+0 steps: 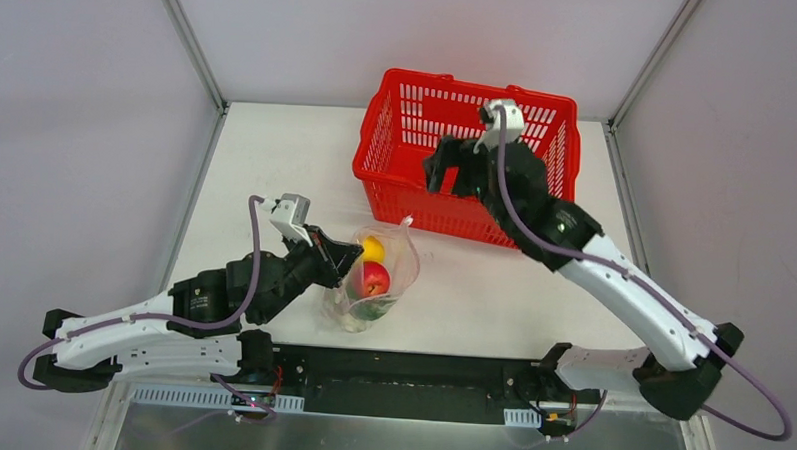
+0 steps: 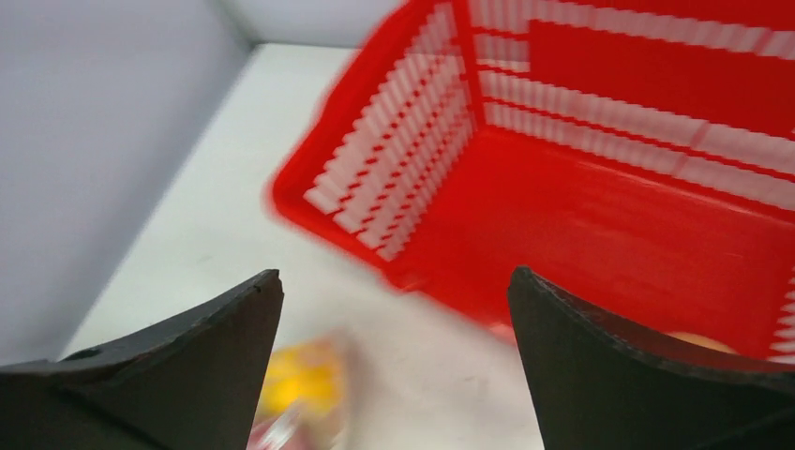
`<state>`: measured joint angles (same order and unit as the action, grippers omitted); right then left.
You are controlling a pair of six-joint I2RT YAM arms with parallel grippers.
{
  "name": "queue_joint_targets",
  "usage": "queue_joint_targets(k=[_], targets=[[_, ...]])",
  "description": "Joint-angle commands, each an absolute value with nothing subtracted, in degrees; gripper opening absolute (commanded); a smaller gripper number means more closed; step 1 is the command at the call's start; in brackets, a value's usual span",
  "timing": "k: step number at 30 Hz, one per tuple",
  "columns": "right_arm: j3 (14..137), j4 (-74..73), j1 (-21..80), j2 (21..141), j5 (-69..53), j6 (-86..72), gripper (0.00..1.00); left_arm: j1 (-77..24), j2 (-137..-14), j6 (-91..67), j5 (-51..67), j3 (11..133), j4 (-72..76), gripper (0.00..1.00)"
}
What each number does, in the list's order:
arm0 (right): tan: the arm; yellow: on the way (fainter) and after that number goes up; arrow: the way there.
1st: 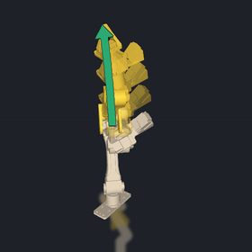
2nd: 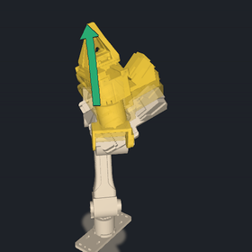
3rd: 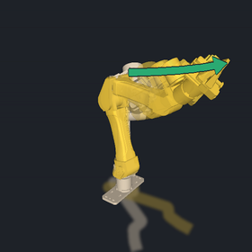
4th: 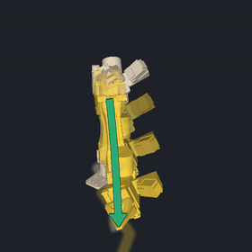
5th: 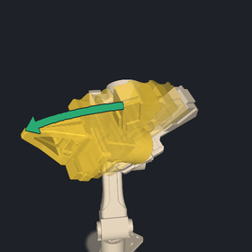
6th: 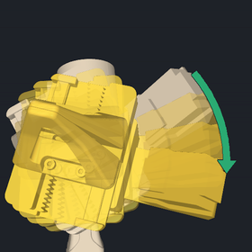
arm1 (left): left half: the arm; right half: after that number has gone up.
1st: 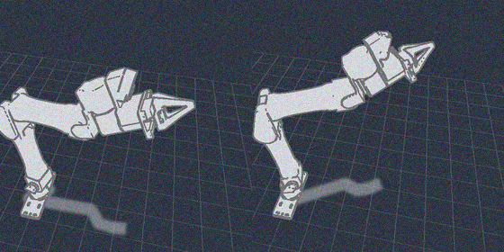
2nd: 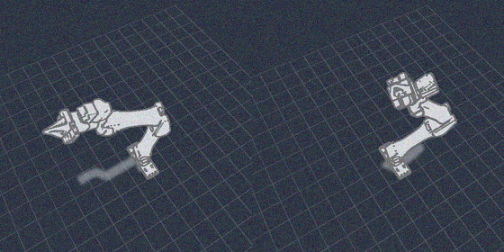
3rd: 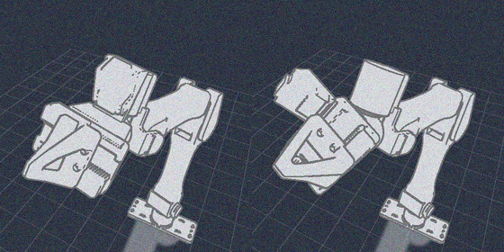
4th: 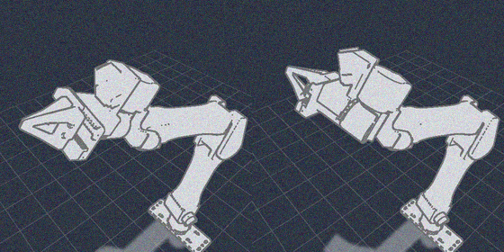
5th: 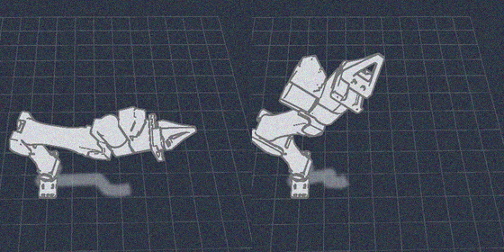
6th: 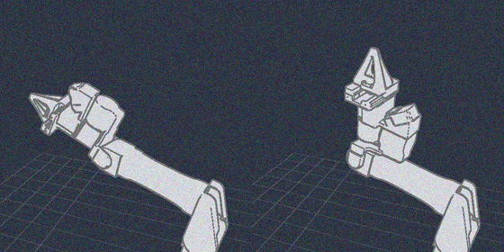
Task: Place the food in the zip-top bag and seal the zipper
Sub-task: Place the fake fruit in the zipper food storage bag, then pick up the fake fruit from the bin.
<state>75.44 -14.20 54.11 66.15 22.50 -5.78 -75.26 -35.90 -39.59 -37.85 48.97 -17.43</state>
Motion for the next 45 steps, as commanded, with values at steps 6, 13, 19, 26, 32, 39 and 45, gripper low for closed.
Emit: queue_joint_targets(k=[6, 13, 19, 26, 32, 39, 45], targets=[[98.96, -43.73, 26.40, 88.60, 17.17, -3.79, 0.99, -74.88, -36.03, -38.03, -36.11, 49.31, -19.69, 0.00], [99.92, -49.13, 18.83, 100.52, 15.11, -7.41, 1.00, -74.89, -35.23, -37.13, -34.58, 49.43, -20.85, 0.00], [102.65, -53.25, 17.79, 105.97, 14.31, -6.52, 1.00, -74.88, -33.27, -37.40, -33.95, 48.25, -21.09, 0.00], [99.79, -57.82, 17.64, 110.37, 16.63, -5.39, 1.00, -74.88, -30.24, -37.58, -35.41, 46.50, -21.80, 0.00], [97.03, -56.53, 17.58, 110.43, 19.65, -4.68, 1.00, -74.88, -29.11, -37.62, -35.51, 46.08, -22.12, 0.00], [93.17, -55.78, 17.56, 112.61, 16.85, -3.86, 1.00, -74.89, -29.56, -37.79, -35.65, 45.56, -21.89, 0.00], [90.52, -54.08, 17.56, 113.47, 16.10, -4.30, 1.00, -74.88, -30.23, -37.62, -35.04, 45.79, -21.65, 0.00]])
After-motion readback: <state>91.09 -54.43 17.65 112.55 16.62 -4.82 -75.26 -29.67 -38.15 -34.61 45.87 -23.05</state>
